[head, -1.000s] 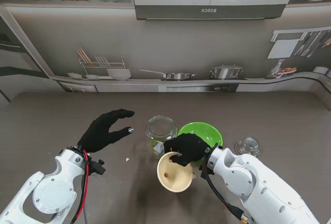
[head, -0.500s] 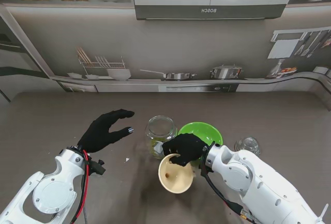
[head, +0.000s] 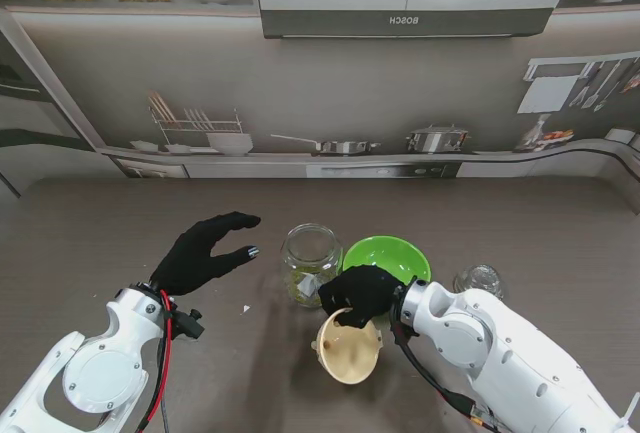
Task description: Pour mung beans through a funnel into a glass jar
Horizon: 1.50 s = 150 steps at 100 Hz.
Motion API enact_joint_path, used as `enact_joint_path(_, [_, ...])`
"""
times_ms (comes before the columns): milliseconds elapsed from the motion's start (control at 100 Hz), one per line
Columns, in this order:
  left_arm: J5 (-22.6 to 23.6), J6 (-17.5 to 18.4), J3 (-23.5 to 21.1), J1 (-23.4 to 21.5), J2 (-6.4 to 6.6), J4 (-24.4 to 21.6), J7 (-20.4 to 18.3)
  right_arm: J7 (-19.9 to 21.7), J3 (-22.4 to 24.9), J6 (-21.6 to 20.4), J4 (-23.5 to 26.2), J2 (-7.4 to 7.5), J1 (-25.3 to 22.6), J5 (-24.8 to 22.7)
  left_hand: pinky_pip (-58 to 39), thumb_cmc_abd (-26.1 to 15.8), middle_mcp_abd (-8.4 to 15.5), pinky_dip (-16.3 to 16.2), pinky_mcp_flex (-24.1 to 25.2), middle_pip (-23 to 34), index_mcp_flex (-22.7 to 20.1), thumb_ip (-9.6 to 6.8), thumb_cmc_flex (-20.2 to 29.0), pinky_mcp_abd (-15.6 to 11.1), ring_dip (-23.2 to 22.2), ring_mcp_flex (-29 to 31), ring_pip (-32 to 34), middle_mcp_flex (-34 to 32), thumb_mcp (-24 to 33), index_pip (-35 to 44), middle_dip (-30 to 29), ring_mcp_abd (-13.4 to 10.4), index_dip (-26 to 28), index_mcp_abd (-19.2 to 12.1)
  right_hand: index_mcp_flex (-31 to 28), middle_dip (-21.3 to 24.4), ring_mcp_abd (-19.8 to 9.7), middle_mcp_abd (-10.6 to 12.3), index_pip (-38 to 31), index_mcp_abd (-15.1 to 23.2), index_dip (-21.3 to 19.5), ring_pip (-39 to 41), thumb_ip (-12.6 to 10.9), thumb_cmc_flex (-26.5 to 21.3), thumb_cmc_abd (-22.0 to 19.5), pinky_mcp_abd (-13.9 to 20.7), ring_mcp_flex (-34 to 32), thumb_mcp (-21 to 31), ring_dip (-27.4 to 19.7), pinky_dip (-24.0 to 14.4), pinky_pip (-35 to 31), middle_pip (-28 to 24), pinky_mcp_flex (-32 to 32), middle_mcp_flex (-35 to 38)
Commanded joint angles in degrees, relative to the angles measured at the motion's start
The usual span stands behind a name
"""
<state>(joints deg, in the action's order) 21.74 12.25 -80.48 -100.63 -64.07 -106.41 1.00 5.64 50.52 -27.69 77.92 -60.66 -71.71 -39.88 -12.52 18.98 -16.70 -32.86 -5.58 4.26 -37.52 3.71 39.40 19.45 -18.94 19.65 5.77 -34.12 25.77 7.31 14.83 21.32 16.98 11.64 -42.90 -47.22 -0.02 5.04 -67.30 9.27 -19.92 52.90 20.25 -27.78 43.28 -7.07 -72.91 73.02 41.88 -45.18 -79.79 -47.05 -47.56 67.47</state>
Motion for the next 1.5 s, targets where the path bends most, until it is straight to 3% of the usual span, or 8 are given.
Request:
enact_joint_path(0, [-0.2,-0.2,0.0,-0.1,-0.08,0.0,-1.1,1.0,-0.4,0.4,0.1,0.07,-0.1,-0.1,1.6,-3.5,-0.1,-0.3,-0.1,-0.4,-0.5,-1.70,1.8,-0.1,0.0,1.3,-0.4,-1.3,-0.8,0.0,-0.2,-0.1,-0.1,0.0,0.9,0.6,-1.7,0.6,0.3,1.2,1.5,0.3,-1.4,1.4,1.3,-0.2,-2.3,2.3,-0.1,-0.1,-0.7,0.5,0.5,-1.0])
enact_joint_path(260, [-0.2,-0.2,0.0,-0.2,-0.09,-0.1,-1.1,1.8,-0.1,0.8,0.8,0.37,-0.2,-1.1,1.6,-3.5,-0.2,-0.3,-0.1,-0.4,-0.4,-1.69,1.8,-0.1,0.0,1.3,-0.4,-1.3,-0.8,0.0,-0.2,-0.1,-0.1,-0.1,2.8,1.5,-1.7,0.0,2.5,1.1,2.6,-0.5,-0.7,2.3,4.9,-0.2,-1.3,0.8,0.1,-0.1,-0.6,1.9,1.6,-3.2])
enact_joint_path(500, [-0.2,-0.1,0.0,-0.1,-0.07,0.1,-1.2,3.5,0.7,1.2,1.5,0.75,-0.4,-1.2,1.6,-3.5,-0.2,-0.3,-0.1,-0.4,-0.5,-1.70,1.8,-0.1,0.0,1.4,-0.4,-1.3,-0.8,0.0,-0.2,0.0,-0.1,-0.1,2.9,2.1,-1.4,-0.5,5.8,0.1,1.9,-0.7,-1.4,4.0,5.1,-0.4,-0.3,0.6,0.6,-0.4,-0.5,2.5,2.6,-5.0])
enact_joint_path(810, [-0.3,-0.1,-0.1,-0.1,-0.03,0.0,-1.4,5.3,1.5,1.3,1.7,1.24,-0.6,-1.7,1.6,-3.5,-0.2,-0.3,-0.1,-0.4,-0.5,-1.70,1.9,-0.1,0.0,1.5,-0.4,-1.4,-0.9,0.1,-0.2,0.0,-0.1,-0.1,3.1,3.6,-1.2,-0.7,9.9,-2.2,-0.2,-1.2,-3.9,6.3,4.3,-0.7,1.5,0.4,0.7,-0.6,0.2,3.3,3.9,-7.3])
enact_joint_path(930, [-0.3,-0.1,-0.1,-0.1,0.00,0.1,-1.5,6.4,1.8,1.3,1.8,1.47,-0.5,-1.8,1.6,-3.6,-0.4,-0.3,-0.1,-0.4,-0.3,-1.71,1.9,-0.1,0.0,1.5,-0.3,-1.3,-0.9,0.0,-0.2,0.0,-0.1,-0.1,3.8,5.1,-1.0,-0.9,12.7,-3.7,-2.8,-1.6,-6.7,7.6,4.1,-0.8,2.3,0.3,0.4,-0.7,0.6,4.0,4.6,-8.8])
enact_joint_path(950, [-0.3,-0.1,-0.1,-0.1,0.00,0.1,-1.5,6.5,1.8,1.3,1.8,1.50,-0.5,-1.8,1.6,-3.6,-0.4,-0.3,0.0,-0.4,-0.3,-1.71,1.9,-0.1,0.0,1.5,-0.3,-1.3,-0.9,0.0,-0.2,0.0,-0.1,-0.1,3.7,6.0,-1.0,-1.0,14.7,-3.9,-7.0,-1.7,-8.0,8.0,4.0,-0.7,2.4,0.1,0.3,-0.8,0.7,3.7,4.7,-9.1])
enact_joint_path(1000, [-0.3,-0.1,0.0,0.0,0.00,0.1,-1.6,6.8,1.9,1.4,1.9,1.55,-0.5,-1.7,1.6,-3.6,-0.4,-0.3,-0.1,-0.4,-0.3,-1.71,1.9,-0.1,0.0,1.5,-0.3,-1.4,-0.9,0.0,-0.2,0.1,-0.1,-0.1,4.5,6.8,-0.8,-1.1,15.9,-4.3,-8.5,-1.8,-10.1,9.0,4.4,-0.8,2.8,0.2,0.3,-0.8,0.9,3.9,5.1,-9.8])
enact_joint_path(1490, [-0.2,0.1,-0.1,0.0,-0.01,0.2,-1.4,7.4,2.2,1.2,1.9,1.78,0.0,-2.8,1.6,-3.6,-0.3,-0.3,-0.1,-0.3,-0.3,-1.72,1.9,-0.1,0.0,1.6,-0.3,-1.4,-1.0,0.0,-0.2,0.0,-0.1,-0.1,12.0,11.2,2.2,-3.7,20.9,-2.7,-7.3,-8.6,-10.1,13.5,7.6,-3.1,12.5,-2.6,-2.7,-0.5,6.0,7.8,11.6,-24.0])
